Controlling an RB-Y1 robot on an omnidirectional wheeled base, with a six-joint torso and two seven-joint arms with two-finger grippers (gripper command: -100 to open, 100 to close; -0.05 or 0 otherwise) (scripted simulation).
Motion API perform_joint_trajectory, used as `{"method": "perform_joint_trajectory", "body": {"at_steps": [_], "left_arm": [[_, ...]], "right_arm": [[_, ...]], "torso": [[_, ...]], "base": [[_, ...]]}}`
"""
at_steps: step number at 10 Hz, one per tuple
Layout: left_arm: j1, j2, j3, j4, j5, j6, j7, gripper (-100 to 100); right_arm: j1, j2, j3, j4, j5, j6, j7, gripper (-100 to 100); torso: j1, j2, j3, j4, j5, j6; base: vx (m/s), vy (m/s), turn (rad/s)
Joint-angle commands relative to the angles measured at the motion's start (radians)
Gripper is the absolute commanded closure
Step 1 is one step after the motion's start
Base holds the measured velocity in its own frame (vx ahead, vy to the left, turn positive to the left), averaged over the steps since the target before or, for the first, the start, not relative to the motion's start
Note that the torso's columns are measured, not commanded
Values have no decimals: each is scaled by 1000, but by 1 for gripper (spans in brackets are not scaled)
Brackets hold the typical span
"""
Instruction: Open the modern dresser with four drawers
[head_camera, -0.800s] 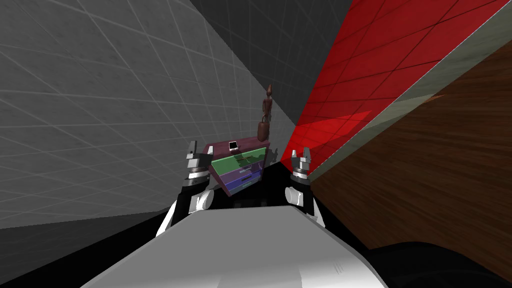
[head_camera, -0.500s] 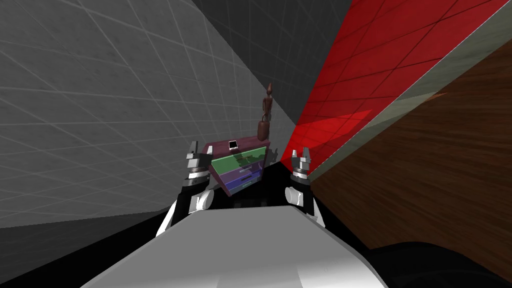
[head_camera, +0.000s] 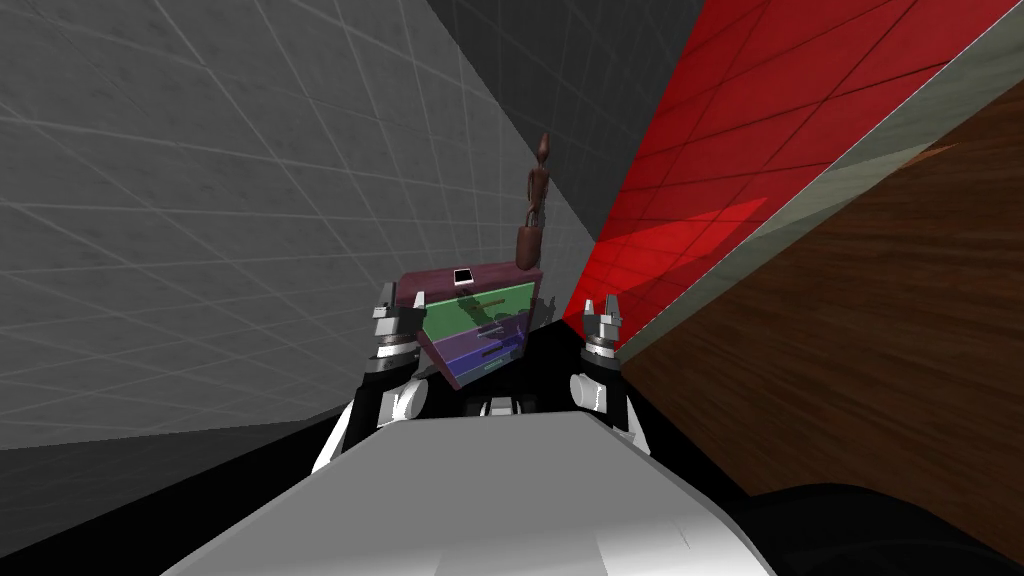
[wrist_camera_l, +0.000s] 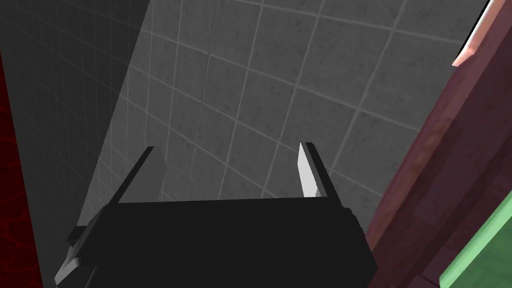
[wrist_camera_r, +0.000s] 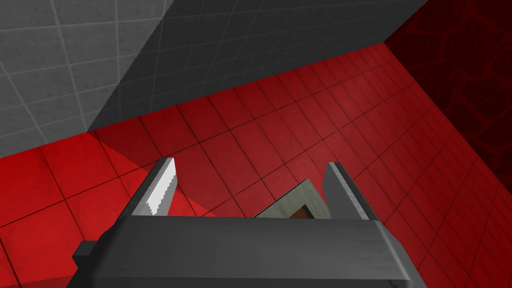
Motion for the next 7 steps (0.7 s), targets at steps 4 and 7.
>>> {"method": "perform_joint_trajectory", "body": {"at_steps": [4,7], "left_arm": [[-8,90,0,47,-1,-19,-4,-100],[-21,146,1,120,-1,-46,-10,-100]], "right_arm": [[0,0,0,0,0,0,0,0],[0,0,0,1,0,0,0,0]], "torso": [[0,190,-384,190,0,0],[0,194,-389,194,0,0]], "base": [[8,-4,0],[18,-13,0]]}}
